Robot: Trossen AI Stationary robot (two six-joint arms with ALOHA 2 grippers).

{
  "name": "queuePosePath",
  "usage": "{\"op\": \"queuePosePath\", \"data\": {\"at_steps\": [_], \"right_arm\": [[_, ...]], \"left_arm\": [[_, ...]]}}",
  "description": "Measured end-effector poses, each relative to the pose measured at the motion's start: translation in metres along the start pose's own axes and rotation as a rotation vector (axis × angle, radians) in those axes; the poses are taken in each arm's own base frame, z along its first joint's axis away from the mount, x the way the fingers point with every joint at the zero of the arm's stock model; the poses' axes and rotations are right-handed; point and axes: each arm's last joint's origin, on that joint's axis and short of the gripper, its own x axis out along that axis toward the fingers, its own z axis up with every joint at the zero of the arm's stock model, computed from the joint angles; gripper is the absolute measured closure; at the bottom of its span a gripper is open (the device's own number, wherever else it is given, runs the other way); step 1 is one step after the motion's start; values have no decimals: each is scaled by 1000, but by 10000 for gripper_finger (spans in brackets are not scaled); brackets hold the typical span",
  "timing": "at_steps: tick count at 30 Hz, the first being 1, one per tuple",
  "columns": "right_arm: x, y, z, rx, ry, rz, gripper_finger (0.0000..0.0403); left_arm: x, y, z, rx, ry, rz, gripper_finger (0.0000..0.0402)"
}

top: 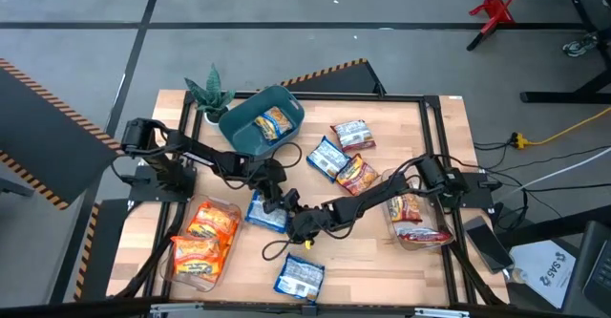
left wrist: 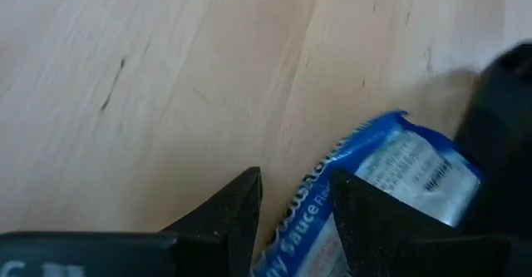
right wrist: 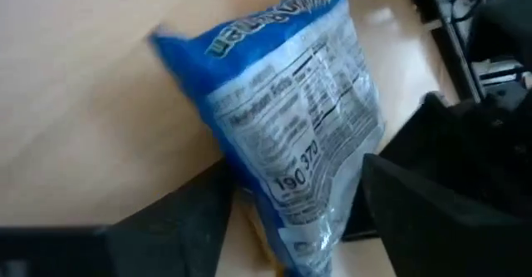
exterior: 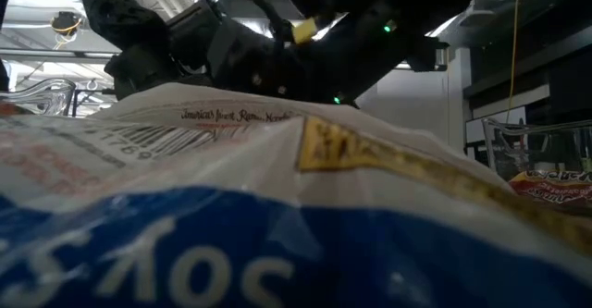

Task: Sort Maruchan noodles
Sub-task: Put the blue noodle pack into the blue bin

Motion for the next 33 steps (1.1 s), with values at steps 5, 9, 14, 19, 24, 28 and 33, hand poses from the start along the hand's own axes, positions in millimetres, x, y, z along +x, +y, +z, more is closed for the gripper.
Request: {"op": "queuePosePath", "data": {"at_steps": [5,9,14,19,24,28,33], "right_arm": [[3,-5,-1,32,-46,29,210],[2,-4,0,37,-32,5,263],[-3,1,6,36,-16,-35,343],[-9,3,11,70,20,-97,389],[-15,2,16,139,7,-102,399],[-19,7,19,212,3,-75,401],[-33,-1,24,321,-6,-56,402]], "left_arm": [[0,0,1,-12,-9,2,258],[0,-1,1,-18,-15,-9,258],[-2,-2,3,-32,-25,-21,257],[-18,-4,8,-41,-64,-30,257],[-47,-6,19,-66,-156,-64,257],[-82,-10,31,-70,-277,-112,257],[-145,-21,45,-52,-472,-183,257]]}}
